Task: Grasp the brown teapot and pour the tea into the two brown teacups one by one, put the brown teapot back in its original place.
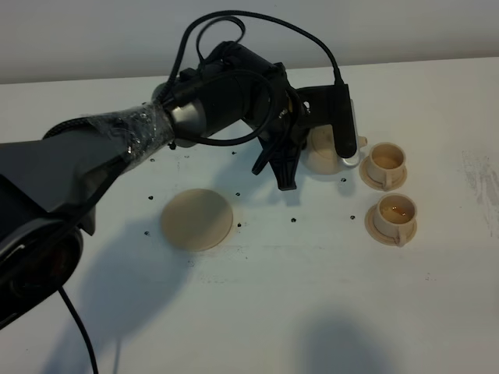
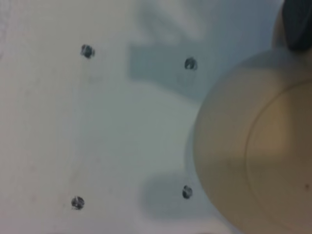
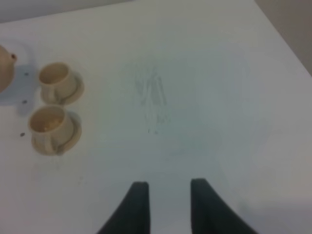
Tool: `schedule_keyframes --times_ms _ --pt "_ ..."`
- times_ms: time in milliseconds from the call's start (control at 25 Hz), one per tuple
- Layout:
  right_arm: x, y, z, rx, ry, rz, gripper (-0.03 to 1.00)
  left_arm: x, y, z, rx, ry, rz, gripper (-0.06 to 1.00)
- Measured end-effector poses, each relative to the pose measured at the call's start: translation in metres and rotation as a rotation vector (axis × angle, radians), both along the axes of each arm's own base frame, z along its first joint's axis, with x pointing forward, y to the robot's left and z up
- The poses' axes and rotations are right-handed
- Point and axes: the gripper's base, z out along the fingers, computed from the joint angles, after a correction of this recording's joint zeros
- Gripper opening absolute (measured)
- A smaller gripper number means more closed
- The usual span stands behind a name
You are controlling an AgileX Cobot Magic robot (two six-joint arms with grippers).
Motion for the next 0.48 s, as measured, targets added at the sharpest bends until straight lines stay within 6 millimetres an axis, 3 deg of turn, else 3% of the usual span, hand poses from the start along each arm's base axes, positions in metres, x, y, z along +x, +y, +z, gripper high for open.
schedule_keyframes --times_ms 480 --pt "0.0000 0.0000 0.0000 0.000 0.000 0.000 0.22 0.0020 -0.0068 0.0023 0.027 -0.080 -0.046 0.12"
